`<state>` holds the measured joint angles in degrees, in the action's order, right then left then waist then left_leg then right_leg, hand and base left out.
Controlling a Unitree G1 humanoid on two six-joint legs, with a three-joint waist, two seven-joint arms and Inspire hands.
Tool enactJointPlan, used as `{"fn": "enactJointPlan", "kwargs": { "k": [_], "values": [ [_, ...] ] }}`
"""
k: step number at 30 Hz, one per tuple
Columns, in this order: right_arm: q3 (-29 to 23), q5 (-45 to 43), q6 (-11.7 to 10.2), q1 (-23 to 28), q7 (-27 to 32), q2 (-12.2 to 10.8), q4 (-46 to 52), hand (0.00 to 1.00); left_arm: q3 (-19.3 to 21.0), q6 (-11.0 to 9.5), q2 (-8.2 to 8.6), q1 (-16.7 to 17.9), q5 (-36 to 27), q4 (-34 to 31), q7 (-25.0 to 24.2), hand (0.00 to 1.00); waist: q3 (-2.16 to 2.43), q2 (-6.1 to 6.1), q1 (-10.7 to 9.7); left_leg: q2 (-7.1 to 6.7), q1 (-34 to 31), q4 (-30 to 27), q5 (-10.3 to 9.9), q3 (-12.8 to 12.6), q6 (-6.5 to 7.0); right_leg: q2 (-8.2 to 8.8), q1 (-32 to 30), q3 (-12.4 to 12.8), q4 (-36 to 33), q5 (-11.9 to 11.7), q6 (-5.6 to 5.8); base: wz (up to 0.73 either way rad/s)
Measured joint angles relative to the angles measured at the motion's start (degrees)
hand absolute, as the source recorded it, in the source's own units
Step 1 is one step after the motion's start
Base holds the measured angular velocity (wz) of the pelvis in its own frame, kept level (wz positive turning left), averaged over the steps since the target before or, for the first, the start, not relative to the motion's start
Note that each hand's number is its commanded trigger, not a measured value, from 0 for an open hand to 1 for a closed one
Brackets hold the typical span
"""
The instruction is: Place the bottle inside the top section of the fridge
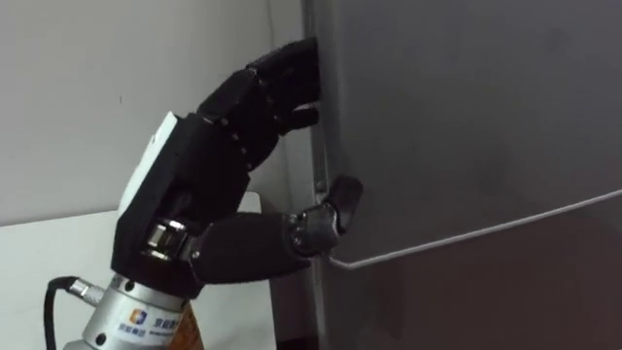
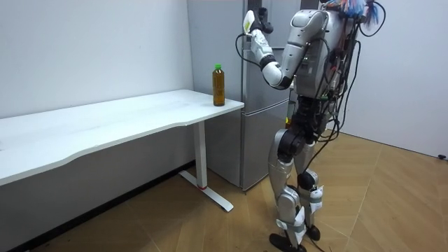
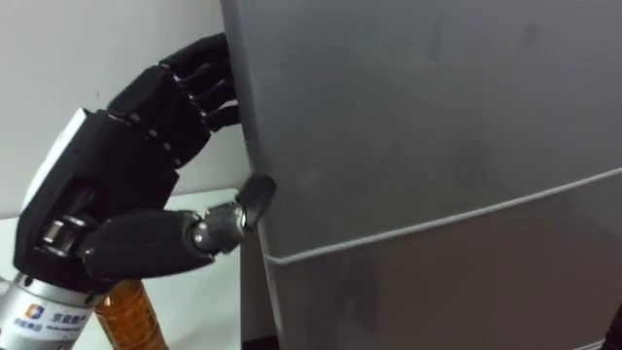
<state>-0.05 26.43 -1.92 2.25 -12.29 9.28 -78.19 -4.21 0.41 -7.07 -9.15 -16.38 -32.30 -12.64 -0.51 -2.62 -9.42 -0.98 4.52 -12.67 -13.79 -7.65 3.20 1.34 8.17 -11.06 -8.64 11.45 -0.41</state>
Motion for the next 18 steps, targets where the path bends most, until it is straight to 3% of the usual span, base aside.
{"fn": "enactJointPlan", "kwargs": {
  "k": [4, 6, 7, 9, 18],
  "values": [
    [0.0, -1.0, 0.0, -0.2, -0.2, 0.3, 0.0, 0.0, -1.6, 0.0, 0.01, 0.0, -1.0, 0.3, -0.6, 0.79, -0.13, -0.04, 0.2, 0.01, -0.2, 0.7, 0.0, 0.0, 0.02, -0.05, 0.0, 0.2, 0.0, 0.0, 0.0, 0.01],
    [0.0, -1.0, 0.1, -0.1, -0.3, 0.5, 0.1, 0.0, -2.5, -0.1, -0.07, 0.0, -0.9, 0.3, -1.0, 0.65, 0.01, -0.3, 0.1, 0.01, -0.2, 0.8, 0.0, -0.1, 0.02, -0.04, 0.0, 0.2, -0.1, 0.0, 0.0, 0.0],
    [0.0, -1.0, 0.1, -0.1, -0.4, 0.5, 0.1, 0.0, -2.8, -0.2, -0.04, 0.0, -1.0, 0.2, -1.7, 0.33, 0.02, -0.31, 0.2, 0.02, -0.2, 0.8, 0.0, -0.1, 0.01, -0.06, 0.0, 0.2, 0.0, 0.0, -0.01, 0.0],
    [0.2, -1.0, 0.0, -0.1, -0.4, 0.6, 0.1, 0.0, -3.3, -0.3, -0.14, 0.0, -1.0, 0.3, -3.0, 0.0, 0.01, -0.27, 0.3, 0.02, -0.1, 0.7, 0.0, -0.1, 0.0, -0.06, -0.1, 0.2, 0.0, 0.0, -0.01, 0.0],
    [0.5, -1.0, 0.0, -0.1, -0.9, 0.5, 0.2, 0.0, -5.9, -0.8, -0.23, 0.0, -1.3, 0.2, -6.8, 0.0, 0.06, -0.11, 0.1, -0.1, 0.1, -0.1, 0.0, 0.0, 0.03, 0.08, -0.1, 0.2, 0.0, 0.0, 0.06, 0.0]
  ]
}}
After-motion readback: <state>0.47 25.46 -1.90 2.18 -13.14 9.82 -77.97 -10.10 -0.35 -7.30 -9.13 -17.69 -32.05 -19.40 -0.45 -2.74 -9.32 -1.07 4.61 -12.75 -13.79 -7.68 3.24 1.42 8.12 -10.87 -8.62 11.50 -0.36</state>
